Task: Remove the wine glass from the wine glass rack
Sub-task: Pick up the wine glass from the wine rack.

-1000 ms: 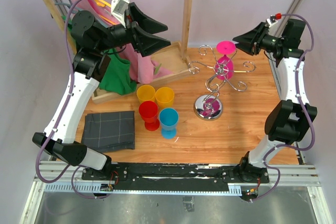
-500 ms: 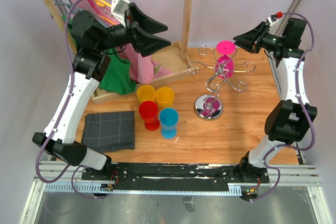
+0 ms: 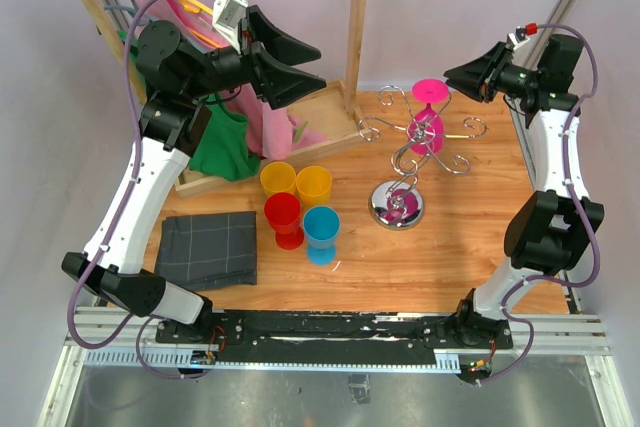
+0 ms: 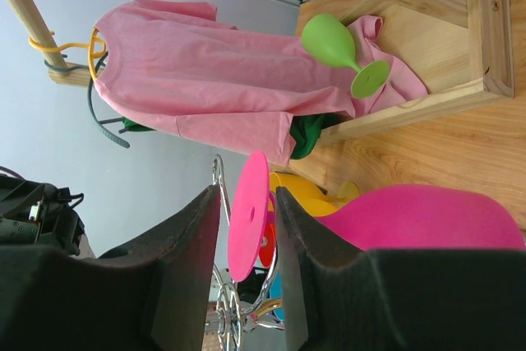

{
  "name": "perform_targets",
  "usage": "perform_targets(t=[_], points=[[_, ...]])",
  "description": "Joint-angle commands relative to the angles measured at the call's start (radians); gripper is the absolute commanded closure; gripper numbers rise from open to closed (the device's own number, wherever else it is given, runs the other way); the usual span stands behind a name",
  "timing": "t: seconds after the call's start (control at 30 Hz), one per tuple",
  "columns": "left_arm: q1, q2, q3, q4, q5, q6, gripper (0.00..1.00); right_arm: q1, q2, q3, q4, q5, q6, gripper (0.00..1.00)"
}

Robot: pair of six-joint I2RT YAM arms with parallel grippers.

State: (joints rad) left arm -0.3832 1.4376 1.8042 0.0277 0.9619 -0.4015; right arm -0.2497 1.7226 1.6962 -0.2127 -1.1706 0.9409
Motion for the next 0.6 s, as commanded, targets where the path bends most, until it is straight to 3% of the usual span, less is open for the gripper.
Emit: perform_targets(t=[0.0,0.57], points=[[-0.008,-0.013,0.008,0.006,0.006,-0.001,0.28,-0.001,-0.009,-0.015,0.027,-0.029,0.001,0.66],[-0.008,-0.011,0.008,0.005,0.008,0.001,0.28,0.024,0.001,-0.010,0.023,-0.041,-0.001,0.70]])
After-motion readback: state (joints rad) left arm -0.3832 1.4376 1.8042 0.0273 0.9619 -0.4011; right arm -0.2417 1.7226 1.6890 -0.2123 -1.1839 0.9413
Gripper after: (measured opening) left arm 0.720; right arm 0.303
